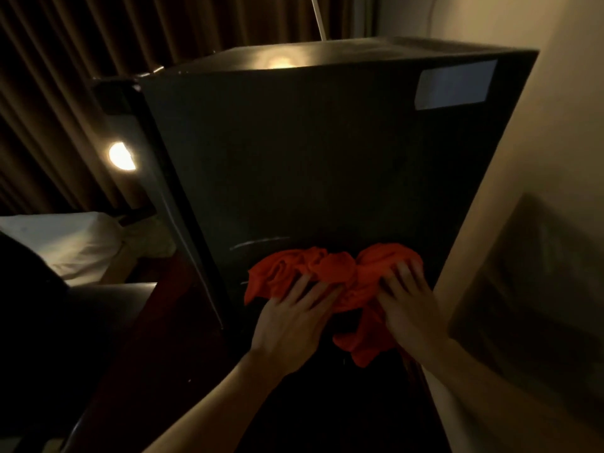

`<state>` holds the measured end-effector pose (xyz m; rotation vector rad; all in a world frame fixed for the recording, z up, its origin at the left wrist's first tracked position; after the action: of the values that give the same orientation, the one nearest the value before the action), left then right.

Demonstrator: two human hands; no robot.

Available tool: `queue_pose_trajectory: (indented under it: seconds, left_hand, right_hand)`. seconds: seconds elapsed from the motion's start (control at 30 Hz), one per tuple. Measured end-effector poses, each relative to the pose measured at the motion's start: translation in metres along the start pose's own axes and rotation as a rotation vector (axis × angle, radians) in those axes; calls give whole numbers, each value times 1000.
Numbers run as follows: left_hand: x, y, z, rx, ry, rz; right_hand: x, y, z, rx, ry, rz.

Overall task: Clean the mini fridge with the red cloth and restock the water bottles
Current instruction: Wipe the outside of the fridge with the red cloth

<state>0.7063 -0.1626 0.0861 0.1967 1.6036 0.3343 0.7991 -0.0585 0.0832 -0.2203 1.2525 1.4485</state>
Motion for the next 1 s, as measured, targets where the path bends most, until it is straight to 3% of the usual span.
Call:
queue_pose_trajectory:
  seconds: [0.17, 0.27, 0.4, 0.53, 0.63, 0.73, 0.8, 0.87, 1.0]
  left_hand:
    - [-76, -6, -54, -132, 62, 285]
    - [-94, -11, -77, -217, 75, 312]
    - [-48, -26, -76, -297, -3, 155]
    - [21, -38, -54, -307, -95, -124]
    - [47, -34, -24, -309, -165, -230]
    - [54, -10, 17, -244, -227, -291]
    - [42, 7, 32, -220, -246, -272]
    - [7, 24, 32, -173, -187, -128]
    - [-69, 20, -19, -245, -73, 115]
  right_hand:
    - [-83, 84, -24, 24, 121, 231]
    - [-108, 113, -39, 60, 132, 280]
    - [-68, 84, -61, -21, 96, 202]
    - [-8, 29, -63, -167, -6, -26]
    - [15, -6, -35, -124, -42, -164]
    - [16, -22, -1, -71, -55, -157]
    - [4, -17, 21, -11, -36, -113]
    - [-28, 5, 33, 41, -7, 12]
    - [-98, 83, 15, 83, 91, 210]
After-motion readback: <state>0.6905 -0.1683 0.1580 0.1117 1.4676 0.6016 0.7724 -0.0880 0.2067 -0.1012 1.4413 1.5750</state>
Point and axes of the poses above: each hand's wrist, its own y-axis towards the middle knuckle, its own x-axis out of the palm, z = x × y, the point moved 10 cm from there along y, towards the middle knuckle, and after that the axes turned 11 degrees about -y, right-handed, at the moved point
